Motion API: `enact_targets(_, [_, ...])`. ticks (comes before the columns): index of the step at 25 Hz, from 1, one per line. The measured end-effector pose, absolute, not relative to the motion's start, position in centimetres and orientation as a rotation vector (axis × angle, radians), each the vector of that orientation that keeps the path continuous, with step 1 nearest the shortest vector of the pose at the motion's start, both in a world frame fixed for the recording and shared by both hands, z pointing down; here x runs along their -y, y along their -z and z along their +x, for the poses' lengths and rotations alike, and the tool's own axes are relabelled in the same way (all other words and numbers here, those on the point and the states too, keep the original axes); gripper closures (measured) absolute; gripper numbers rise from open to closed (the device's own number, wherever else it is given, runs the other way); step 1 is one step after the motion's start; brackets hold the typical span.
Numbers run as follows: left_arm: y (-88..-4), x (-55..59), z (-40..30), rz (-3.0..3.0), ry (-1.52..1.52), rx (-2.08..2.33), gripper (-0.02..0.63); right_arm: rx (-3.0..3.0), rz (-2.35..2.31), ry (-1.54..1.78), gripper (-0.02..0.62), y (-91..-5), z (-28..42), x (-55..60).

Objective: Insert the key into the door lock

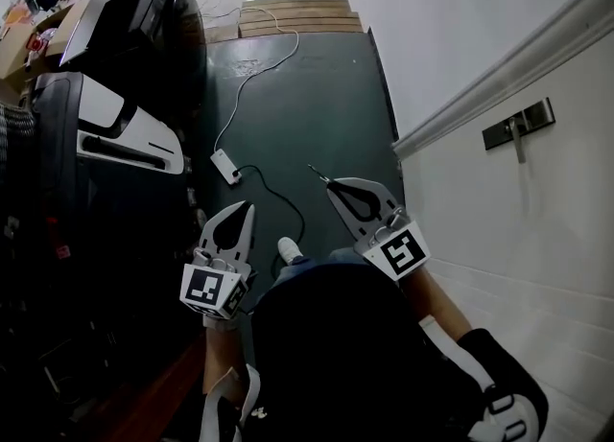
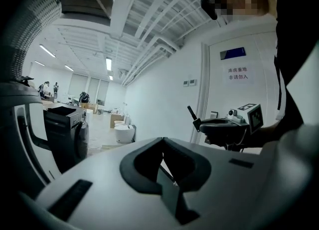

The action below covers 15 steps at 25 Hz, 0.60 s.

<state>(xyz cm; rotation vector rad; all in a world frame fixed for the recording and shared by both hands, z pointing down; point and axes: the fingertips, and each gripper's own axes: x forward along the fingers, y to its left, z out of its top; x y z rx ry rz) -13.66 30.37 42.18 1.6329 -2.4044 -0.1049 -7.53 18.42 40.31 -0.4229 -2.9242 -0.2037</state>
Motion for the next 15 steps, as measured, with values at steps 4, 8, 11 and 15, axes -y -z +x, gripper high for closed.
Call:
enact_targets(4, [-43.1,-30.6,-16.6,1.690,0.095,2.351,0.597,2.929,-0.340,0.171,0.563,-40.7,-9.9,-18.7])
enact_targets(8, [-43.3,-29.1,-18.1,1.777,0.120,2.304,0.597,2.929,-0.238,0.132,0.563,-41.1,-10.8,-17.5])
enact_targets(11, [-43.3,-27.1,-18.6,1.832,0.121,2.254,0.597,2.929,-0.163,0.114,0.563,-41.1,-11.0,-15.7])
enact_targets(15, [-42.7,-23.4,-18.9,1.870,0.132,2.178,0.597,2.938,-0.048,0.062,0.563,-41.1,-10.7,-12.4])
